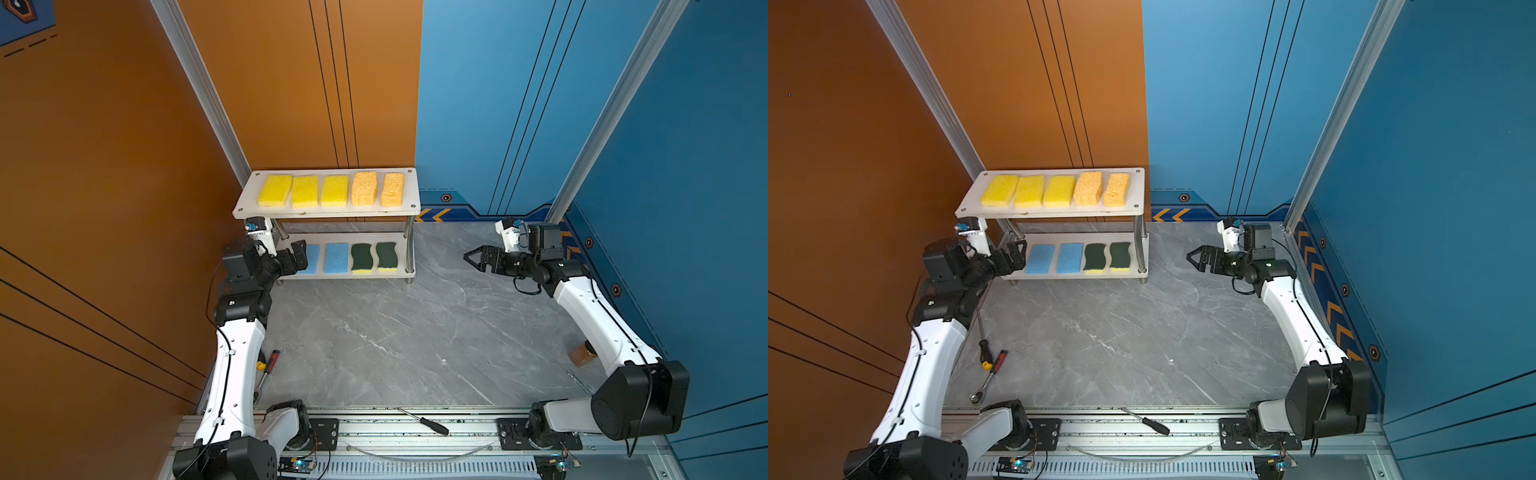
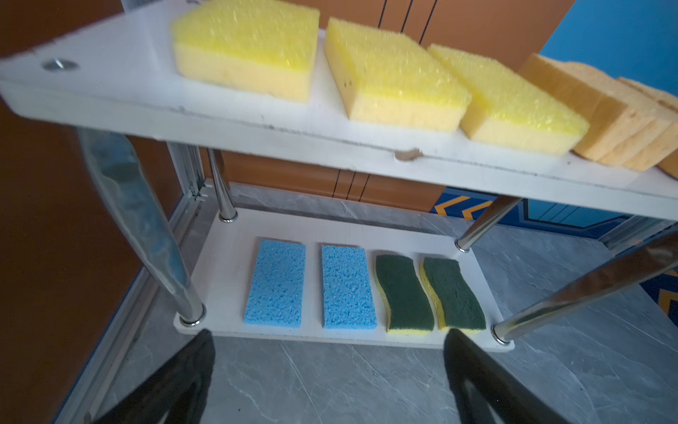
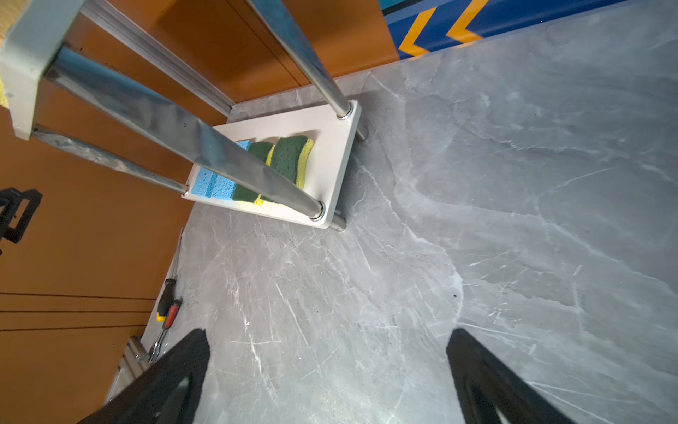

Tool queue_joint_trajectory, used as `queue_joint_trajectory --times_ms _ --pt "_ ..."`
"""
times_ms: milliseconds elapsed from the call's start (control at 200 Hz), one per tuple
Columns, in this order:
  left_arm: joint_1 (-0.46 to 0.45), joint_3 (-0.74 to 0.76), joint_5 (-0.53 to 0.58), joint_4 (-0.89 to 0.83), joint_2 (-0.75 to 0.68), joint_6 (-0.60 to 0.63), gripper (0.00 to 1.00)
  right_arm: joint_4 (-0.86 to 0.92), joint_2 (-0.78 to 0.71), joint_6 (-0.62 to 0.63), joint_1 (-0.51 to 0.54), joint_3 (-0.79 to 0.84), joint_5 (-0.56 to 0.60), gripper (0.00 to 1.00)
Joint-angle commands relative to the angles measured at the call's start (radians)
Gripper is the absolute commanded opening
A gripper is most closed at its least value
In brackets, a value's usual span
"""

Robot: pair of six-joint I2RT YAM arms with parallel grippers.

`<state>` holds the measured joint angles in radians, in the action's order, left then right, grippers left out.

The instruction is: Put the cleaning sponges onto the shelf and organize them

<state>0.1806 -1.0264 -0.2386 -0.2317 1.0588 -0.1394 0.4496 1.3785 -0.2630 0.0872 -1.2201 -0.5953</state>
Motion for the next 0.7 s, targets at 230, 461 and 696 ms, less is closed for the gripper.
queue_joint_trajectory --times_ms 230,461,696 --pt "-0.157 0.328 0.146 0.360 -0.065 0.054 0.98 -0.002 -0.087 0.157 -0.088 0.124 0.164 1.00" --pt "-0.174 0.503 0.211 0.529 -0.016 0.052 0.98 -0.166 -0.112 0.128 -0.145 0.267 0.228 1.00" --pt "-0.168 0.665 0.242 0.768 0.061 0.100 0.98 -0.341 -0.134 0.147 -0.150 0.389 0.329 1.00"
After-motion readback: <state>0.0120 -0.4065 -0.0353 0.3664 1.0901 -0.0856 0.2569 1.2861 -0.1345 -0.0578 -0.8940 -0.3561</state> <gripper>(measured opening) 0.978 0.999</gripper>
